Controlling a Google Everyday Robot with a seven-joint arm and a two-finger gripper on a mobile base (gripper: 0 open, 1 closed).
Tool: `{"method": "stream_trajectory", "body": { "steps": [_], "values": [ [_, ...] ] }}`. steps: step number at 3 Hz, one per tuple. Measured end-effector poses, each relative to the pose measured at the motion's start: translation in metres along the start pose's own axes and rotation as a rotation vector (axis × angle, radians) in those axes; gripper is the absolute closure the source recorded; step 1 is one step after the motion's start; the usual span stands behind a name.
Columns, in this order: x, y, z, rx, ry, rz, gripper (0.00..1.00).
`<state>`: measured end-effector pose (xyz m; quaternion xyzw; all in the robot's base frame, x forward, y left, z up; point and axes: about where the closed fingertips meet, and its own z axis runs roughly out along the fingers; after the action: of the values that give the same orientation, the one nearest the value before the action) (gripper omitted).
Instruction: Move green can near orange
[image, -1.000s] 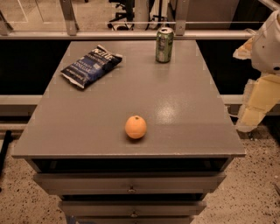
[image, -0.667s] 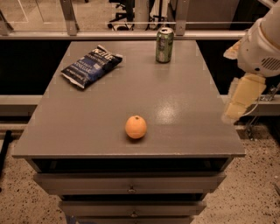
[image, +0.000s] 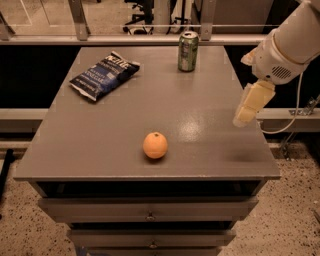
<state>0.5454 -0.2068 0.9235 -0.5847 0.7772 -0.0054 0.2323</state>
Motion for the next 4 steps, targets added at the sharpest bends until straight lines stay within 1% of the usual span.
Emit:
{"method": "stream_trajectory", "body": {
  "steps": [1, 2, 3, 4],
  "values": [
    [-0.01, -0.019, 0.007, 0.06, -0.078, 0.039, 0.0],
    [-0.031, -0.085, 0.033, 0.132, -0.22, 0.106, 0.0],
    [-0.048, -0.141, 0.047, 0.18, -0.334, 0.155, 0.0],
    [-0.071, -0.188, 0.064, 0.218, -0.433, 0.213, 0.0]
  ]
}}
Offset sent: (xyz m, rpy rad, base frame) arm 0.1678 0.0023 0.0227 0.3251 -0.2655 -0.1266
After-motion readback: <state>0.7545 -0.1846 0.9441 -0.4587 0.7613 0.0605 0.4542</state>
